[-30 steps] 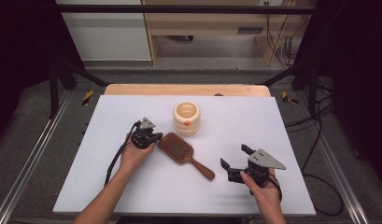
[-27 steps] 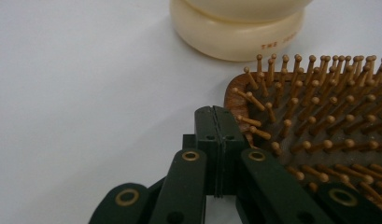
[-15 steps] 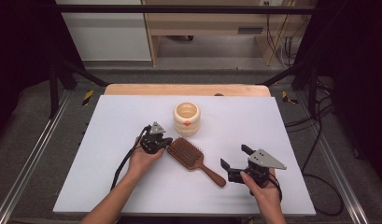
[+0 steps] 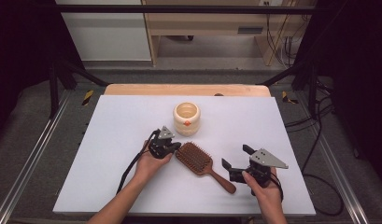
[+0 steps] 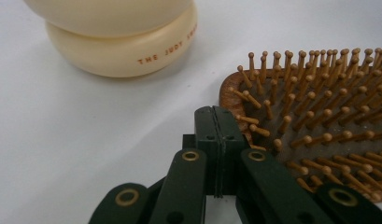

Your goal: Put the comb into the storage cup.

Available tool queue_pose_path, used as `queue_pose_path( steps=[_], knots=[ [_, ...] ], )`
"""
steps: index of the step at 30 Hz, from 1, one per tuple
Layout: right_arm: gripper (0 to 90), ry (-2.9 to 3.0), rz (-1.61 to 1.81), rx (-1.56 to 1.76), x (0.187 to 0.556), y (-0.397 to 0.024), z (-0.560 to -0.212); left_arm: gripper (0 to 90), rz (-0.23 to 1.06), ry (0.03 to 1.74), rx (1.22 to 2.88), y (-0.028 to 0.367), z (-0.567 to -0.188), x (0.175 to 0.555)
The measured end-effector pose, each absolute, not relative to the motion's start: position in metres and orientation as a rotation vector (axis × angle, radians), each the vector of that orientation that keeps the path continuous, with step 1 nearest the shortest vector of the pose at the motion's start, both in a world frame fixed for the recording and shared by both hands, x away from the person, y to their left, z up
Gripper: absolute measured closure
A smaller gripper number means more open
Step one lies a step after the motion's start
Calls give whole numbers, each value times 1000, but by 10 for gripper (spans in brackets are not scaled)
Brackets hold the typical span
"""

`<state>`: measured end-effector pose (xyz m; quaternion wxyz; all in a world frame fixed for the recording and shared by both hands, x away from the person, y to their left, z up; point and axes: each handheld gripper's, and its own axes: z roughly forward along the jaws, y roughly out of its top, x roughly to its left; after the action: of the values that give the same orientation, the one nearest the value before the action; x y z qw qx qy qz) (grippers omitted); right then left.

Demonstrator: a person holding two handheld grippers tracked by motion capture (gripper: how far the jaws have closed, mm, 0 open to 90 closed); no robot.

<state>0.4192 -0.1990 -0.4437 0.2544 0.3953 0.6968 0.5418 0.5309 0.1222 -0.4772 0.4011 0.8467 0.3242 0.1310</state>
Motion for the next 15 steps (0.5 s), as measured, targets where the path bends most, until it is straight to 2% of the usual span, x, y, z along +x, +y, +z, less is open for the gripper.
queue_pose_path(
  steps=[15],
  knots=[
    [45,1911,1469,1091,418,-201,-441,900,317,798,2135,106,-479,521]
  ],
)
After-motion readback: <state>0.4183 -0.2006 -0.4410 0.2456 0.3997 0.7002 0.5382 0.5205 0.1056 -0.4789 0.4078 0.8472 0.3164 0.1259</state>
